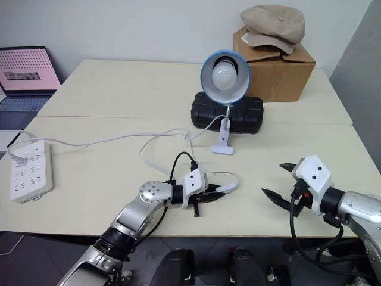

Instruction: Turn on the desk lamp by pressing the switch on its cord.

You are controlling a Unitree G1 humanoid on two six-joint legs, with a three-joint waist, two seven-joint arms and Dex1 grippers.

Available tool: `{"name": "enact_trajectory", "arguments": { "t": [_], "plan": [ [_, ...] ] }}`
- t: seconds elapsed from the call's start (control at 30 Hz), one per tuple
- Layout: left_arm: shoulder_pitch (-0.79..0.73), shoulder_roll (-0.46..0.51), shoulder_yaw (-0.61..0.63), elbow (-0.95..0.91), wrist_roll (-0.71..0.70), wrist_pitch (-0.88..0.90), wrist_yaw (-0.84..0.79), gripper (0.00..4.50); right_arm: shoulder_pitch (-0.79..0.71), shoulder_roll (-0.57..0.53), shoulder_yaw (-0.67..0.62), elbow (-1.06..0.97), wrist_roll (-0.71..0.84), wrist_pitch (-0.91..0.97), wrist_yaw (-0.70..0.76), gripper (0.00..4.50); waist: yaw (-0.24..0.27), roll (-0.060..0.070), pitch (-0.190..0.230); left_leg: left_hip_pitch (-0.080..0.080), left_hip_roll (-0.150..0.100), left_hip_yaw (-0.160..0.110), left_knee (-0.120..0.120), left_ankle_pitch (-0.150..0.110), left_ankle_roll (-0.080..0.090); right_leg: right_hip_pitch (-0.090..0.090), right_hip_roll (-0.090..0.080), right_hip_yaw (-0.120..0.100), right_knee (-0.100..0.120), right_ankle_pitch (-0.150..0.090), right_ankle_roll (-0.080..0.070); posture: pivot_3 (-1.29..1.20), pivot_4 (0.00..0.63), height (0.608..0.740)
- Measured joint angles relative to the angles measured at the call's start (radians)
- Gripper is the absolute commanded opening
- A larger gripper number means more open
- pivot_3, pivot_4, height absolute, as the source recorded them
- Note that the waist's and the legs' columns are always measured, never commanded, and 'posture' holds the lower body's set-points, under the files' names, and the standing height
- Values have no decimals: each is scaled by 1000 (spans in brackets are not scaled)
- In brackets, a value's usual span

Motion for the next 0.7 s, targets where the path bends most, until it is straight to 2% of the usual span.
{"name": "enact_trajectory", "arguments": {
  "t": [0.1,0.27,0.5,0.7],
  "plan": [
    [-2,18,0,-2,-1,-10,-8,407,-48,-1,30,1,2,0,0,4500,-2,0,0,0,0,0,0,0,0,0,0,0,0,0,0,0,150,740],
    [2,120,36,-56,-18,13,-61,407,-209,-31,123,5,46,36,42,4500,-20,0,0,0,2,-1,-2,0,0,-2,2,0,0,-1,-2,0,150,740],
    [21,219,118,-181,-99,77,-137,407,-503,-21,395,76,75,123,135,4500,-15,-1,1,-3,1,1,-2,0,0,-2,1,0,-1,-2,-2,0,150,740],
    [51,258,158,-234,-116,92,-128,407,-676,92,656,245,-65,73,183,4500,-12,-1,1,-3,2,1,-2,0,0,-3,1,-1,-1,-2,-3,0,150,740]
  ]
}}
